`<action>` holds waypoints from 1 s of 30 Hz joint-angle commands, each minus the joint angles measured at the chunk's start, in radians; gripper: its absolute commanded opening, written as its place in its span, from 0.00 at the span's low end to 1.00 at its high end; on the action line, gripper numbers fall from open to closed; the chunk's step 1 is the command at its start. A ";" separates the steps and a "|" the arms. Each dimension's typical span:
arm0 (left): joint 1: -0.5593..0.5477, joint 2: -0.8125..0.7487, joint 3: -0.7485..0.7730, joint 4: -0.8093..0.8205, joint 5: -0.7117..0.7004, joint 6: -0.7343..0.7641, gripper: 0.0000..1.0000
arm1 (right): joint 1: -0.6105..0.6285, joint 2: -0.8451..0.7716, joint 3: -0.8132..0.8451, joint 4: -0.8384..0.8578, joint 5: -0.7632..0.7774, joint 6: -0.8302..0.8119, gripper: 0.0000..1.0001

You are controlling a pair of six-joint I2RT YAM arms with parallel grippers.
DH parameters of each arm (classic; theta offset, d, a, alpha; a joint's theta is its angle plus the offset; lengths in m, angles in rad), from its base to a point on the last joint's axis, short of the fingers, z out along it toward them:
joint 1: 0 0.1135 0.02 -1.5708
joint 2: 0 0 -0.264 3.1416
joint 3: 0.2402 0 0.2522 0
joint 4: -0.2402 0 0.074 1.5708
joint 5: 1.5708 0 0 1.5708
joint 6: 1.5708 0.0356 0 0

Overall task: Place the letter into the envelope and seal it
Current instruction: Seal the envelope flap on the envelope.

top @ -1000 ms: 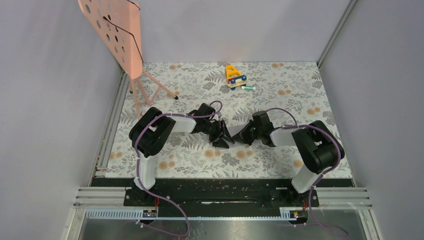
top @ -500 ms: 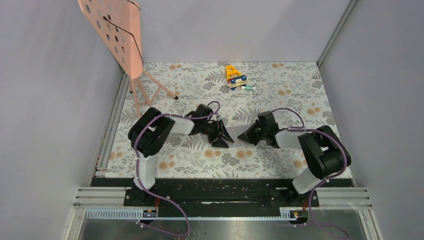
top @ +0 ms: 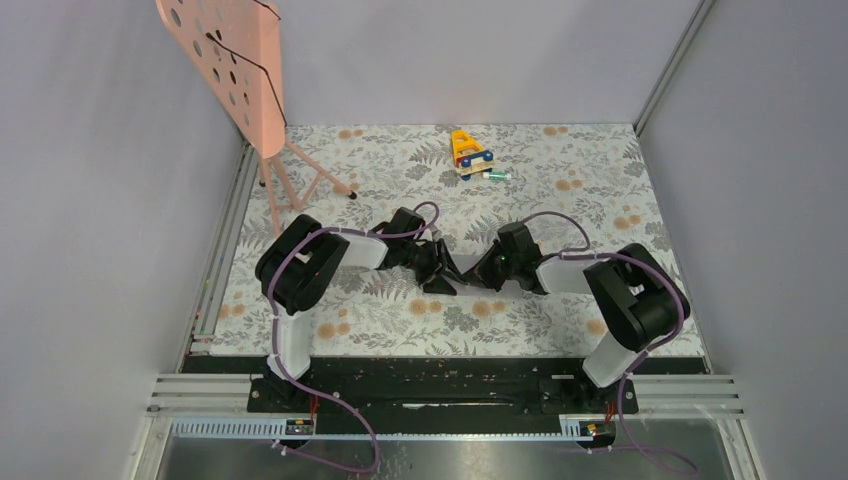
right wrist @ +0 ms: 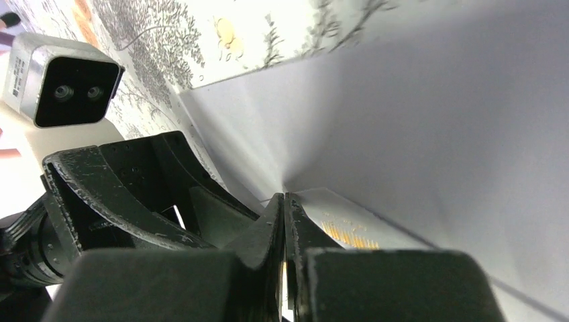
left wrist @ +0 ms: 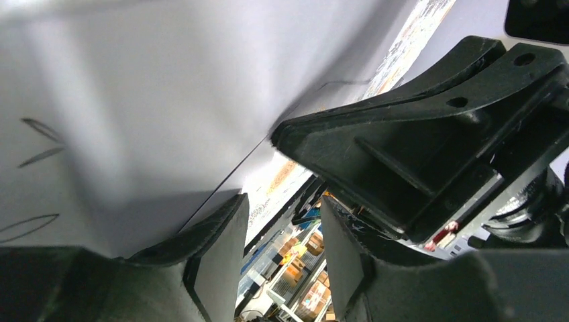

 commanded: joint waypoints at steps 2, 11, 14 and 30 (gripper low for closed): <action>0.013 -0.019 -0.009 -0.023 -0.052 0.022 0.46 | -0.106 -0.049 -0.090 -0.095 0.091 -0.062 0.00; 0.013 -0.020 -0.008 -0.030 -0.052 0.029 0.46 | -0.157 -0.081 -0.098 -0.109 0.086 -0.107 0.00; 0.013 -0.020 -0.006 -0.030 -0.051 0.029 0.46 | -0.155 -0.115 -0.098 -0.091 0.066 -0.091 0.00; 0.013 -0.159 0.096 -0.191 -0.023 0.152 0.46 | -0.123 -0.494 -0.138 -0.258 0.226 -0.146 0.00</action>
